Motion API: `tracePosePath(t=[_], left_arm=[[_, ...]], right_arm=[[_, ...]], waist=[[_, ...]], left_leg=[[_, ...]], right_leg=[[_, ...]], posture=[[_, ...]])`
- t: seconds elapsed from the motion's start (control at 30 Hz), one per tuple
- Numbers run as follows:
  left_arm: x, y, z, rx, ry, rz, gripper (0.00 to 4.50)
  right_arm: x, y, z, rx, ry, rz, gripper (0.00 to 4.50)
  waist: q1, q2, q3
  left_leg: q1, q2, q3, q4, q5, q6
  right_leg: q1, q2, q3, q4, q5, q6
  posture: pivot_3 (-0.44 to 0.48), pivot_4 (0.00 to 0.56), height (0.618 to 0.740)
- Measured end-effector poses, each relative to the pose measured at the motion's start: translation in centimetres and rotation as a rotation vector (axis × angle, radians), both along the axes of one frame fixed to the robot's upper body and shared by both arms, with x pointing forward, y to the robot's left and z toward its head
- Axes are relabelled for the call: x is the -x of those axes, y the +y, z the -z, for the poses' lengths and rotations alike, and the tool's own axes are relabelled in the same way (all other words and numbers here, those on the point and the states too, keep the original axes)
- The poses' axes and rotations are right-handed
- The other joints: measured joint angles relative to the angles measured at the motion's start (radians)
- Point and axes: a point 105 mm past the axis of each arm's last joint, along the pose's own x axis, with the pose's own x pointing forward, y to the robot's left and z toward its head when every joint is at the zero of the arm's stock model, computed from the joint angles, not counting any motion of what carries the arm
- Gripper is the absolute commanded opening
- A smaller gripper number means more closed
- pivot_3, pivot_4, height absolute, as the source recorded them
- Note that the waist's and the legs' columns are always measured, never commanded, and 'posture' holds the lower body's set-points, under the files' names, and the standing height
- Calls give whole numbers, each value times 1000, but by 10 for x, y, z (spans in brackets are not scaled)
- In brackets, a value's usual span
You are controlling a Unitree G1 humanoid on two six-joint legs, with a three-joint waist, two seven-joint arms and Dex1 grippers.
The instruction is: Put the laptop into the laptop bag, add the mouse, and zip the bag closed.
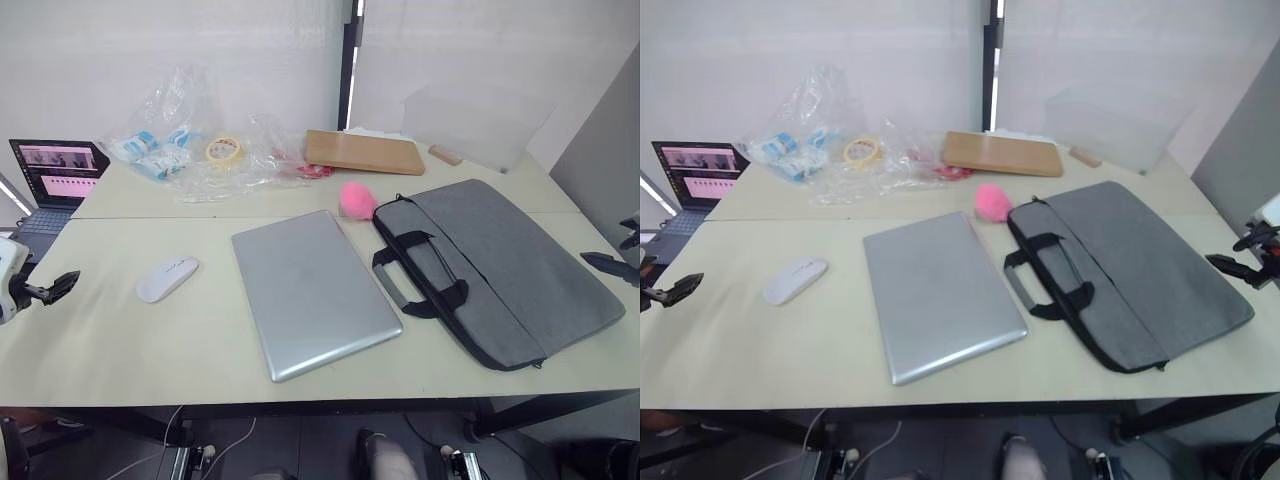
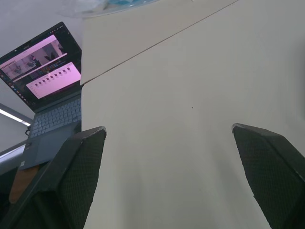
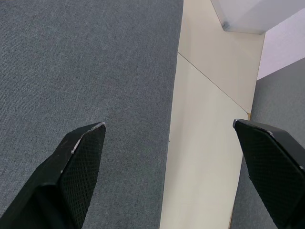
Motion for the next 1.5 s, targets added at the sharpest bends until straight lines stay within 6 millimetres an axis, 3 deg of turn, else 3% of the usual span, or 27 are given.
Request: tracePosePath(t=[0.3,0.63,0.83,0.9,1.0,1.17,1.37,1.43,1.5], left_arm=[[-2,2,-16,-12,-20,3,4453],[0,1,-12,-3,0,19,4453],[1,-2,-16,107,-17,47,4453],[4,-10,-23,208,-25,100,4453],[11,-31,-38,359,-14,217,4500],[24,-94,-58,614,73,421,4500],[33,-135,-57,810,181,487,4500],[35,-156,-48,898,274,514,4500],[36,-174,-39,973,355,538,4500]], right_arm=[[0,0,0,0,1,-2,4500],[0,0,0,0,2,-2,4500],[-7,9,-13,-12,-35,-35,4500],[-16,23,-15,-38,-37,-91,4500],[-31,53,-21,-70,-45,-204,3769],[-52,118,-31,-90,-55,-415,2048],[-60,189,-15,-88,7,-565,19],[-59,228,-9,-53,27,-655,19],[-56,254,-2,-25,50,-720,19]], waist=[[0,0,0],[-1,0,0],[-2,0,0],[-4,0,0],[-9,0,0],[-2,0,1],[10,1,1],[5,1,1],[5,1,1]], left_leg=[[0,0,0,0,0,0],[0,0,0,0,0,0],[0,0,0,0,0,0],[-1,0,0,1,0,0],[-1,3,-4,1,0,0],[-2,2,-9,3,-1,-1],[-1,-1,-10,4,0,-3],[0,-1,-10,5,0,-5],[1,-2,-10,6,0,-6]], right_leg=[[0,0,0,0,0,0],[0,0,0,0,0,0],[0,0,0,0,0,0],[0,0,0,1,0,0],[-2,0,1,1,0,0],[-6,0,2,5,0,0],[-7,0,1,8,-1,-2],[-6,0,1,10,-2,-3],[-6,0,0,12,-3,-4]], posture=[[0,150,740],[0,150,740],[0,150,740],[0,150,740],[0,150,740],[0,150,740],[0,150,740],[0,150,740],[0,150,740]])
